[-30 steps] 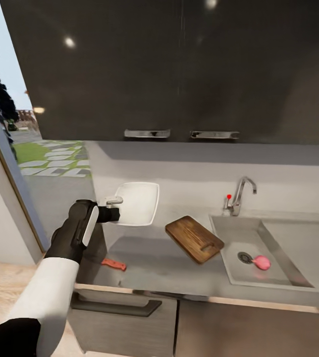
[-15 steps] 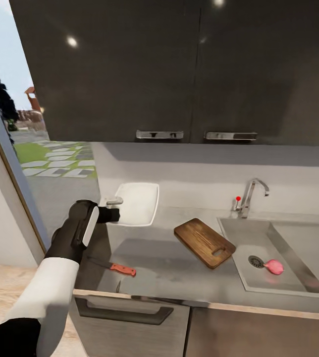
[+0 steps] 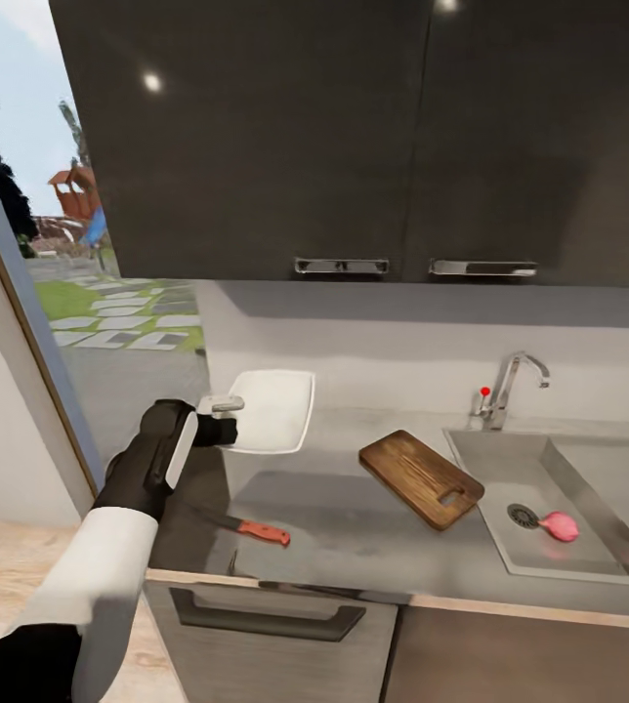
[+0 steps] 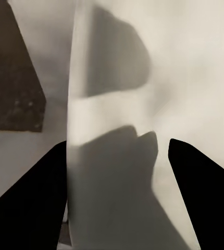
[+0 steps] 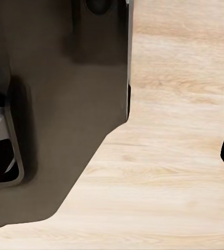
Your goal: In the kitchen, take the Vidalia onion out of the sink, dice it on the chopping board with the paring knife, put the diced onion into the bowl on the countertop, then place both the paring knife and the chopping board into the sink.
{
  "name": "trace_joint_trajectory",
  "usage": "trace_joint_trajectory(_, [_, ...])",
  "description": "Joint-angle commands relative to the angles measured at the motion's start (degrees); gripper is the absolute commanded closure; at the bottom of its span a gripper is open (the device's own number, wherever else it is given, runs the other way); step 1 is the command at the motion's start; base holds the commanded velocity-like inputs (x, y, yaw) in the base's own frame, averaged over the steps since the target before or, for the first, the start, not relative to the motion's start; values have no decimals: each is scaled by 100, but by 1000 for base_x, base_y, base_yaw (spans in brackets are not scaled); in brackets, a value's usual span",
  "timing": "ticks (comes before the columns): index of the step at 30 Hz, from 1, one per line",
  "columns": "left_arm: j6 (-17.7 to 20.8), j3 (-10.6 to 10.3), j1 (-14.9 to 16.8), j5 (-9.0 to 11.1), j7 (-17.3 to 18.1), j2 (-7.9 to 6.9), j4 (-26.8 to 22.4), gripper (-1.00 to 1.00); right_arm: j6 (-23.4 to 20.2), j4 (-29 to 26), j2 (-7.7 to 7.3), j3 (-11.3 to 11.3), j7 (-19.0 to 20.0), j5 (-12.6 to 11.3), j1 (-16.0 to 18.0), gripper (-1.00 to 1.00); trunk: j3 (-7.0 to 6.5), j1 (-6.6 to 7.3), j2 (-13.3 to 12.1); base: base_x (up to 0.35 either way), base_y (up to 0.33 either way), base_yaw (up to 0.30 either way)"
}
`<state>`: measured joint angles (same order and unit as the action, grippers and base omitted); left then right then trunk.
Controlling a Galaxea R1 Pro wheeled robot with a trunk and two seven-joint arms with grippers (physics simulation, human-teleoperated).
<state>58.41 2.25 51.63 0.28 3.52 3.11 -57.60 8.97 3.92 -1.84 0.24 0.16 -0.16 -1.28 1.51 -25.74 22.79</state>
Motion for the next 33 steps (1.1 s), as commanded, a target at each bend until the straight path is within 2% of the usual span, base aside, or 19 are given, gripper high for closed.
trace_joint_trajectory(1, [25,21,5,16,27,6,5,100,34,12,-1,2,2,-2,5,-100,11,-4,13,17,77,0])
trace_joint_trajectory(9, [22,12,5,16,26,6,39,100,34,12,-1,2,2,-2,5,-100,11,-4,13,21,15,0])
trace_joint_trajectory(20, [21,12,5,16,26,6,55,100,34,12,-1,2,2,-2,5,-100,11,-4,13,194,0,0])
trace_joint_trajectory(33, [21,12,5,16,26,6,59,100,34,12,-1,2,2,-2,5,-100,13,-4,13,11,0,0])
